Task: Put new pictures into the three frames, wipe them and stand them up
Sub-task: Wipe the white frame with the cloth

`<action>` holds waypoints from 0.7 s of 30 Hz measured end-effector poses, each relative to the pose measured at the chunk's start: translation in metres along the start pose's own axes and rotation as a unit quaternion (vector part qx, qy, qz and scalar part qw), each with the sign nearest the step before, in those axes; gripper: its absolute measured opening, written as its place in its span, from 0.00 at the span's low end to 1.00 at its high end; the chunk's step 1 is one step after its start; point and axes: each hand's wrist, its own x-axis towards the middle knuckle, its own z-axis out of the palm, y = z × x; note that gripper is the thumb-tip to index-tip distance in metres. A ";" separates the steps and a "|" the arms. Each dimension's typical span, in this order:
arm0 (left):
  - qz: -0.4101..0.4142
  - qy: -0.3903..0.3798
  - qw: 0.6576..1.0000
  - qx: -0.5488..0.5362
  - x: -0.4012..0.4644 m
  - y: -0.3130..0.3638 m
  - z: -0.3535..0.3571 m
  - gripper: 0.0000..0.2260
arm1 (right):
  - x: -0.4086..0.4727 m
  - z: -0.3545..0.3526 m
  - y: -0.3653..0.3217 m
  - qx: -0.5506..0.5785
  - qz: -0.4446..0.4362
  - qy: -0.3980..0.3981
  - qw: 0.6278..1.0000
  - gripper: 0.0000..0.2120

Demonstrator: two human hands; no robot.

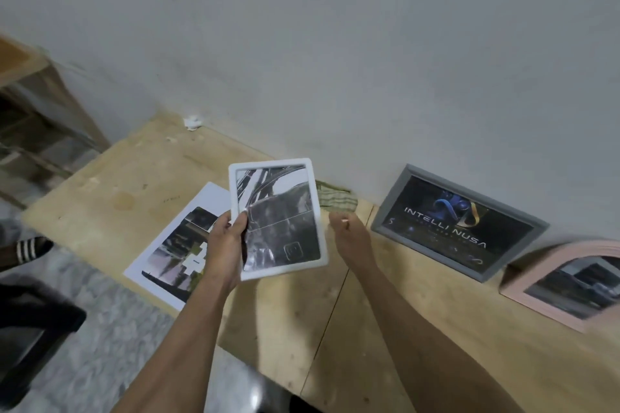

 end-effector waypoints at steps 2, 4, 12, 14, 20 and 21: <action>-0.011 0.008 1.000 0.003 0.025 -0.004 0.005 0.10 | 0.054 -0.001 0.008 -0.135 -0.030 0.010 0.990 0.16; -0.019 0.016 1.000 -0.006 0.041 -0.010 0.010 0.11 | 0.098 0.001 0.015 -0.272 -0.072 -0.006 0.960 0.20; -0.028 0.039 0.999 -0.006 0.063 -0.017 0.026 0.03 | 0.184 0.034 0.046 -0.399 -0.120 -0.111 0.902 0.28; -0.024 0.041 0.999 0.000 0.060 -0.016 0.027 0.05 | 0.179 0.032 0.044 -0.395 -0.144 -0.078 0.904 0.24; -0.012 0.012 0.999 0.032 0.028 -0.025 0.023 0.04 | 0.117 0.000 0.043 -0.072 -0.094 0.021 0.993 0.07; -0.009 0.001 0.999 0.035 0.023 -0.030 0.022 0.04 | 0.104 -0.009 0.043 -0.050 -0.065 0.036 0.996 0.08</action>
